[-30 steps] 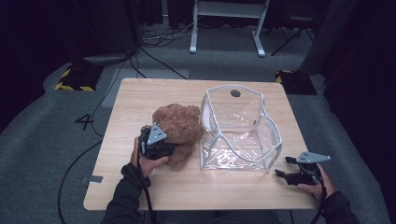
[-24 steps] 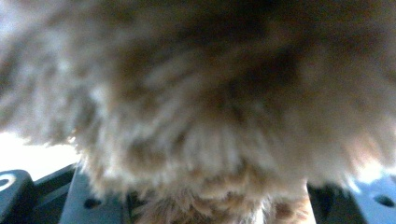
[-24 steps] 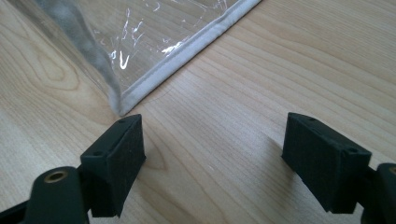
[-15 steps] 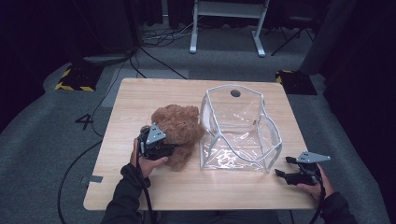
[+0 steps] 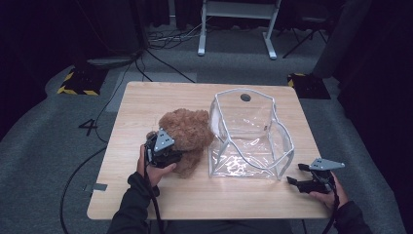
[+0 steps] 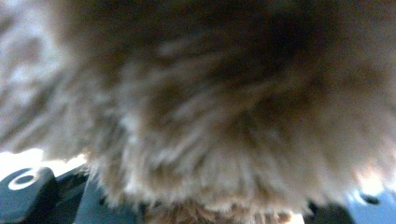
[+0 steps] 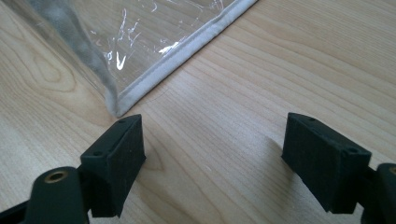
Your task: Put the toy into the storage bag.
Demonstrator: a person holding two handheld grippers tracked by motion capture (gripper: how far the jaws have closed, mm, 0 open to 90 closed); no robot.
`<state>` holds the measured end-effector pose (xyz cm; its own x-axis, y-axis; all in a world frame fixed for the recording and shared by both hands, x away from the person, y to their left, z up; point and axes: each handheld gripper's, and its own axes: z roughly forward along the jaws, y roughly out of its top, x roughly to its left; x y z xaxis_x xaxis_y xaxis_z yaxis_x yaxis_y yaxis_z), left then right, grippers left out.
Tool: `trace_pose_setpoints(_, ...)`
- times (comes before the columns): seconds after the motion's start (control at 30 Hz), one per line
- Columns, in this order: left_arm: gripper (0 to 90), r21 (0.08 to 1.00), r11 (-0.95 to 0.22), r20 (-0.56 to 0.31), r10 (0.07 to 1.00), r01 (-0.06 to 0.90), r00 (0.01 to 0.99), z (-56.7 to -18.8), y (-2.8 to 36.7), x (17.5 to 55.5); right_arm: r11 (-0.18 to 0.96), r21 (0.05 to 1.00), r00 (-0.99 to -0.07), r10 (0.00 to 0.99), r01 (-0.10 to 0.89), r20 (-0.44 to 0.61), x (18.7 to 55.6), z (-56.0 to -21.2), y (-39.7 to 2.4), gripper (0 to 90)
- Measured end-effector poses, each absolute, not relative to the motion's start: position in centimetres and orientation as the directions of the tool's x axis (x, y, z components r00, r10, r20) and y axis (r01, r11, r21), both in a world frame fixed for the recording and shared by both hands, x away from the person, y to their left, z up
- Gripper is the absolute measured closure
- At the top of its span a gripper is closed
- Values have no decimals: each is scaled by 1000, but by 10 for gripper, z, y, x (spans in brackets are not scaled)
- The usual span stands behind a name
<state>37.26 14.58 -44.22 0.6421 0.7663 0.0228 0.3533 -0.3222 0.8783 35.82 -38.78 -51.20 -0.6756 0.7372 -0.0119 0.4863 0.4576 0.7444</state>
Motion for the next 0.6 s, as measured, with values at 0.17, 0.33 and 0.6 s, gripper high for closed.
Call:
trace_pose_setpoints(0.17,520,891,-301,22,777,341,629,-439,146,372,457,744,-676,737,487,-11,358,-512,-388,208)
trace_pose_setpoints(0.33,520,905,-270,13,791,330,612,-434,151,370,456,745,-675,738,486,-11,359,-512,-388,207)
trace_pose_setpoints(0.6,520,923,-230,5,807,307,590,-421,156,368,453,744,-667,745,491,-13,358,-512,-388,208)
